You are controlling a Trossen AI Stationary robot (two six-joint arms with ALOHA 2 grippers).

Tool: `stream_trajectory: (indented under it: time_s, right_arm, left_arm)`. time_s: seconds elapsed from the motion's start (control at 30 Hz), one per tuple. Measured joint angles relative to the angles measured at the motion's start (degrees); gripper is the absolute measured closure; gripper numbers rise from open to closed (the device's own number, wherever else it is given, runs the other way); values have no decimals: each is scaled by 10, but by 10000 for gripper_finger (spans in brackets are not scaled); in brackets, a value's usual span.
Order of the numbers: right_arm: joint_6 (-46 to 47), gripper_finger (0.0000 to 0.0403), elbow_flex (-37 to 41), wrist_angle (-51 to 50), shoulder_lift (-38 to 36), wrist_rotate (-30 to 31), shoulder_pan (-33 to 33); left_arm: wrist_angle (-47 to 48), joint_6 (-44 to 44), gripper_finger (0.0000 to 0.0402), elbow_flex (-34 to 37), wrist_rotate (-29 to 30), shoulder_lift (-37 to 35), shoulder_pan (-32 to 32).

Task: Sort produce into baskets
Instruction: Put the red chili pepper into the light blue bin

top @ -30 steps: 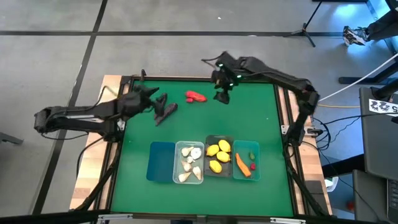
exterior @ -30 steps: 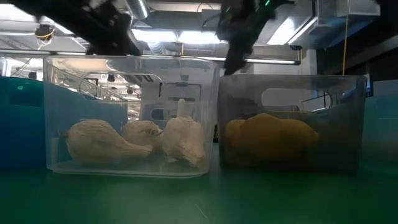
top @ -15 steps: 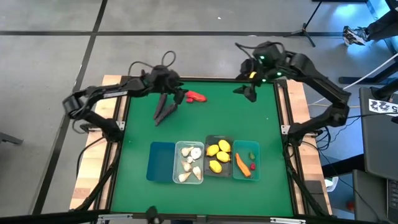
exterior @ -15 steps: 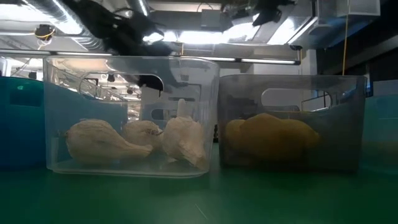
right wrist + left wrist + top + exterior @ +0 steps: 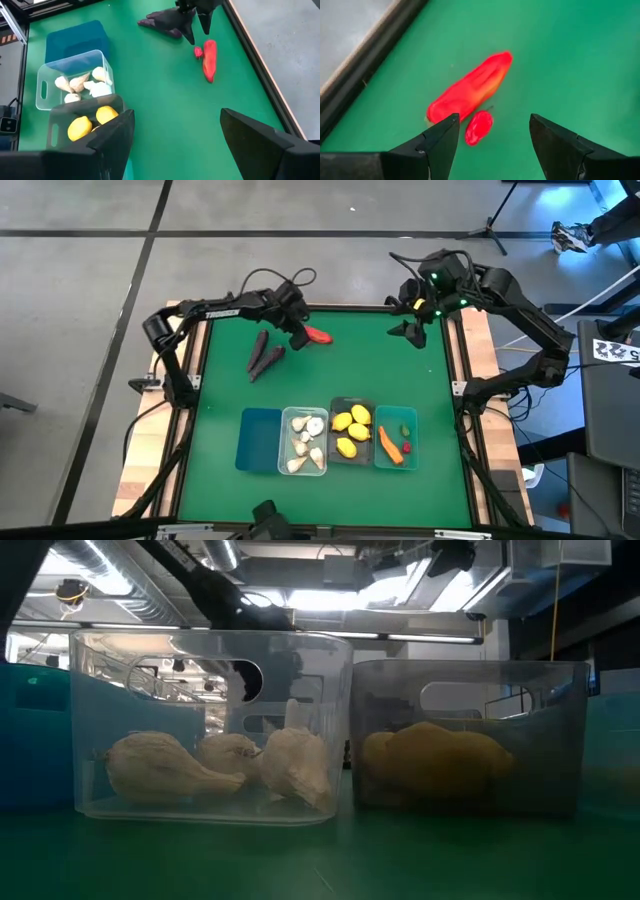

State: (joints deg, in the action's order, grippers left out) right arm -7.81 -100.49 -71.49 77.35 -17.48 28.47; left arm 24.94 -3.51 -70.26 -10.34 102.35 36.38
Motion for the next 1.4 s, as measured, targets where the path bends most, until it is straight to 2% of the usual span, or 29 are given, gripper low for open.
stream_trajectory:
  time_s: [0.2,0.5,0.9,1.07,1.2,1.4]
  right_arm:
    - [0,111,0,-9,1,-1,0]
    - [-3,111,0,-22,1,-1,0]
    - [-4,111,0,-57,1,-1,0]
    - [-4,111,0,-65,1,-1,0]
    - [-4,111,0,-65,1,-2,0]
    - [-4,111,0,-66,1,-2,0]
  left_arm:
    - [34,-24,164,-17,3,29,0]
    - [31,-68,164,-17,7,65,-14]
    - [3,-142,164,-17,78,111,-39]
    - [-5,-147,165,-17,80,110,-40]
    - [-3,-149,187,-17,80,110,-41]
    - [-4,-149,247,-17,80,111,-41]
